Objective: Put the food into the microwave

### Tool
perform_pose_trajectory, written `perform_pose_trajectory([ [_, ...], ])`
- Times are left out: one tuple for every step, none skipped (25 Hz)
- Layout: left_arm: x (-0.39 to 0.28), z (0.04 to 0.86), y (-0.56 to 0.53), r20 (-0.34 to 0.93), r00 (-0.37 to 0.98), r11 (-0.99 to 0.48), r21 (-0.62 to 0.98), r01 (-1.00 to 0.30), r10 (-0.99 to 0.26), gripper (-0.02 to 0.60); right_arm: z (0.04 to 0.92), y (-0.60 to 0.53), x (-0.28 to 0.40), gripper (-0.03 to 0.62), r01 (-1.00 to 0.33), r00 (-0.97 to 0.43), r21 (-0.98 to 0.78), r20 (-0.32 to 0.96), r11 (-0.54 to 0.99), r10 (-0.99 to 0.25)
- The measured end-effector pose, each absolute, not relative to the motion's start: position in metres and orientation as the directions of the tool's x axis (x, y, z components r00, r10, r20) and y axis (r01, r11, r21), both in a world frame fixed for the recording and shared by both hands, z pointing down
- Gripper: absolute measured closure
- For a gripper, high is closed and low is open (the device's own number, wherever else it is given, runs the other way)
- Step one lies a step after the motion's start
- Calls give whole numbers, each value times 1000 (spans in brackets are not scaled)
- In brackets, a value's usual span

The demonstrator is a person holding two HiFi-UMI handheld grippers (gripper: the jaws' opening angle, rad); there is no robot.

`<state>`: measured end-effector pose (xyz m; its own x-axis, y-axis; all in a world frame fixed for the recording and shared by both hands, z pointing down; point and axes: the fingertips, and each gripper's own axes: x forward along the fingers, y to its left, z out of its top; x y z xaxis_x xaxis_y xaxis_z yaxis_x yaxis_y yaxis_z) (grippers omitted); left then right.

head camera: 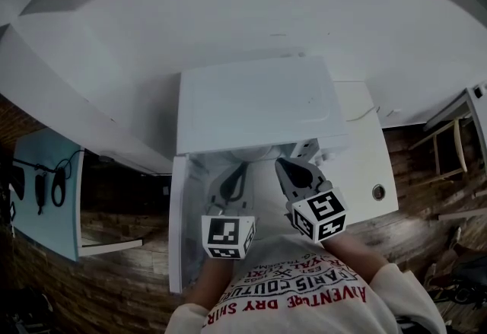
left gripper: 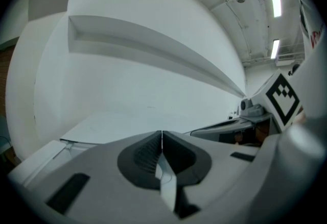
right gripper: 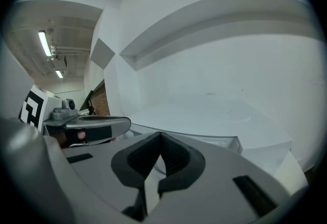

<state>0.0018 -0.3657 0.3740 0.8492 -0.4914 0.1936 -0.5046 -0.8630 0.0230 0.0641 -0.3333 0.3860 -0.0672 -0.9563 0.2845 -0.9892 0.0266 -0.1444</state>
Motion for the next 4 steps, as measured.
perform_pose_trajectory([
  [3, 374, -365, 194, 851, -865, 24, -502, -488, 574, 386, -333, 65, 582, -989, -66, -145, 285, 26, -956],
  [5, 374, -365, 193, 853, -867, 24, -498, -485, 574, 386, -333, 66, 582, -989, -64, -145, 285, 24, -956],
  [6, 373, -364, 193, 855, -869, 23, -494, -481, 574, 386, -333, 67, 582, -989, -62, -144, 284, 21, -957],
  [8, 373, -364, 193, 858, -872, 23, -490, -477, 574, 385, -333, 68, 582, -989, -59, -144, 284, 19, -957],
])
